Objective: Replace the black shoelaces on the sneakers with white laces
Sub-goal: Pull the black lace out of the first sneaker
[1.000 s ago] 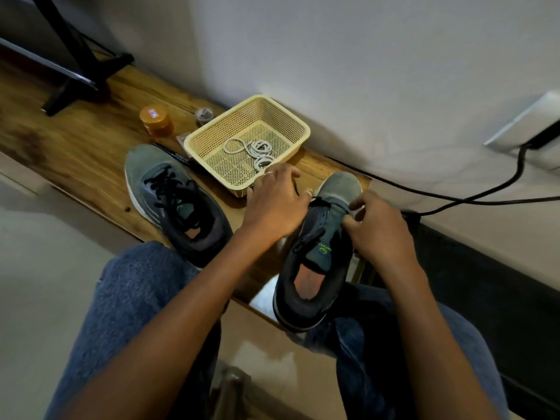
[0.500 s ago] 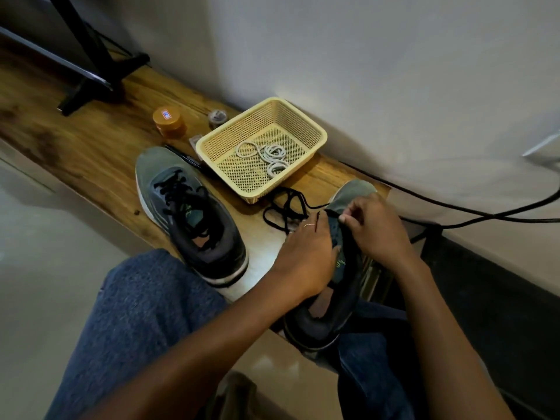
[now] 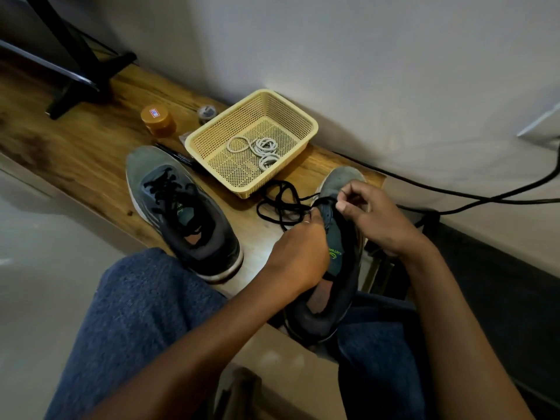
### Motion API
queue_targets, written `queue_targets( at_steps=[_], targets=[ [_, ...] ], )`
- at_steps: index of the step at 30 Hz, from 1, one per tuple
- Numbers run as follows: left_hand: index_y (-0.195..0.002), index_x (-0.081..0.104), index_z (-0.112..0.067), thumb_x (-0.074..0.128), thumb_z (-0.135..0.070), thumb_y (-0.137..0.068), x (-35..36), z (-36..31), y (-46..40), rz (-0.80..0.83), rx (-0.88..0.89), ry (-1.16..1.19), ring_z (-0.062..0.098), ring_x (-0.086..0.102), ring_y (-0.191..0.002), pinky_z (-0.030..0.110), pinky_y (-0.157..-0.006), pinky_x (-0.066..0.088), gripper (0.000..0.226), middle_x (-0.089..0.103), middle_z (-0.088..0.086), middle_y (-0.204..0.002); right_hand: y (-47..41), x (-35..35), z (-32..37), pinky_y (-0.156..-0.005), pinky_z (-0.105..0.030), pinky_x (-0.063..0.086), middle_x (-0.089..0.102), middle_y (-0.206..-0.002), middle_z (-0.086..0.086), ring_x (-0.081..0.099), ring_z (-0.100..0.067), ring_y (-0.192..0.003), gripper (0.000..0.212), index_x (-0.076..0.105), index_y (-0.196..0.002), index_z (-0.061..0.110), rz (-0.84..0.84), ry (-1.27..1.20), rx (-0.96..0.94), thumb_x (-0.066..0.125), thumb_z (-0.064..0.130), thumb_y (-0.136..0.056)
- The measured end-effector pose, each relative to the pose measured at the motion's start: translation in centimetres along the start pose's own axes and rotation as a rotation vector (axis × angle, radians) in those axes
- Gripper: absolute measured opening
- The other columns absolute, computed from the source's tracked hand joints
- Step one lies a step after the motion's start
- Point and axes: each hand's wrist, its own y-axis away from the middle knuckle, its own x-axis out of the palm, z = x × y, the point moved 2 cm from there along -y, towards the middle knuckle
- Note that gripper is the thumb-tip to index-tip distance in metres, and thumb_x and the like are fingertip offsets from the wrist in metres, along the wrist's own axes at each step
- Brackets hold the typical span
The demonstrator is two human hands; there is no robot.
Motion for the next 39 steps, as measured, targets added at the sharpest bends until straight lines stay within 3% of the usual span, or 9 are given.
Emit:
queue_targets(
  at_steps=[10, 13, 20, 23, 27, 29, 32, 35, 39],
  targets=[
    [-0.134, 0.043, -0.010, 0.044, -0.005, -0.094, -0.4, 0.1, 0.1, 0.001, -0.007, 0.069, 0.037, 0.056, -0.109, 0.040, -0.085, 0.046, 0.041, 0.058, 0.020, -0.121, 1.5, -0.7, 1.3, -0.069, -0.012, 0.043, 0.063, -0.077, 0.008, 0.055, -0.003, -0.078, 0.017, 0.053, -0.081, 0.014, -0.064, -0.413, -0.092, 0.054, 0.000, -0.091],
    [-0.135, 0.044, -0.011, 0.046, -0.005, -0.093, -0.4, 0.2, 0.1, 0.016, -0.022, 0.086, 0.038, 0.056, -0.110, 0.040, -0.087, 0.046, 0.043, 0.058, 0.020, -0.122, 2.1, -1.1, 2.3, -0.074, -0.022, 0.052, 0.066, -0.076, 0.007, 0.063, -0.009, -0.081, 0.010, 0.050, -0.084, 0.011, -0.101, -0.717, -0.100, 0.058, 0.016, -0.081],
    [-0.139, 0.041, -0.012, 0.046, -0.005, -0.093, -0.6, 0.3, -0.1, 0.009, -0.018, 0.110, 0.035, 0.057, -0.108, 0.040, -0.087, 0.048, 0.046, 0.059, 0.019, -0.120, 2.4, -2.1, 3.3, -0.077, -0.031, 0.053, 0.061, -0.087, -0.004, 0.062, -0.016, -0.083, 0.011, 0.052, -0.086, 0.011, -0.292, -1.013, -0.161, 0.050, 0.002, -0.093],
    [-0.126, 0.048, -0.006, 0.045, -0.007, -0.094, -0.8, 0.7, -0.5, 0.042, -0.052, 0.131, 0.036, 0.057, -0.106, 0.039, -0.084, 0.047, 0.032, 0.058, 0.020, -0.117, 1.5, -1.8, 2.3, -0.070, -0.024, 0.053, 0.062, -0.080, -0.003, 0.065, -0.013, -0.076, 0.014, 0.054, -0.084, 0.011, -0.450, -0.754, -0.082, 0.053, 0.002, -0.093],
    [-0.120, 0.051, -0.007, 0.045, -0.009, -0.093, -0.9, 0.8, -0.6, 0.050, -0.057, 0.147, 0.035, 0.057, -0.102, 0.038, -0.083, 0.048, 0.027, 0.060, 0.019, -0.113, 0.7, -1.2, 0.4, -0.070, -0.029, 0.053, 0.060, -0.084, -0.001, 0.060, -0.012, -0.076, 0.016, 0.055, -0.088, 0.016, -0.590, -0.110, 0.115, 0.058, 0.001, -0.090],
    [-0.119, 0.051, -0.007, 0.044, -0.009, -0.093, -0.8, 0.8, -0.6, 0.046, -0.048, 0.149, 0.034, 0.057, -0.100, 0.038, -0.082, 0.048, 0.027, 0.060, 0.018, -0.112, 0.7, -0.8, 0.0, -0.084, -0.036, 0.051, 0.058, -0.103, -0.004, 0.056, -0.019, -0.098, 0.015, 0.058, -0.093, 0.018, -0.559, 0.169, 0.144, 0.061, 0.004, -0.087],
    [-0.120, 0.051, -0.009, 0.043, -0.011, -0.093, -0.6, 0.8, -0.6, 0.024, -0.039, 0.156, 0.033, 0.057, -0.101, 0.040, -0.085, 0.049, 0.028, 0.060, 0.016, -0.112, 1.0, 0.0, 0.9, -0.094, -0.039, 0.030, 0.044, -0.129, -0.003, 0.033, -0.025, -0.125, 0.009, 0.066, -0.096, 0.024, -0.442, 0.467, 0.159, 0.065, 0.020, -0.088],
    [-0.124, 0.051, -0.011, 0.045, -0.014, -0.094, -0.6, 0.9, -0.7, -0.021, -0.032, 0.136, 0.033, 0.058, -0.102, 0.041, -0.085, 0.050, 0.030, 0.061, 0.015, -0.111, 1.2, 1.0, 1.6, -0.096, -0.044, 0.026, 0.039, -0.138, -0.003, 0.026, -0.027, -0.131, 0.015, 0.066, -0.101, 0.028, -0.280, 0.644, 0.178, 0.067, 0.032, -0.086],
    [-0.127, 0.052, -0.013, 0.046, -0.022, -0.099, -0.5, 0.8, -0.6, -0.112, 0.018, 0.081, 0.032, 0.059, -0.101, 0.040, -0.081, 0.050, 0.030, 0.063, 0.014, -0.108, 1.0, 1.3, 1.4, -0.095, -0.043, 0.034, 0.047, -0.130, -0.005, 0.039, -0.026, -0.124, 0.015, 0.065, -0.099, 0.022, -0.252, 0.704, 0.158, 0.068, 0.029, -0.086]
  ],
)
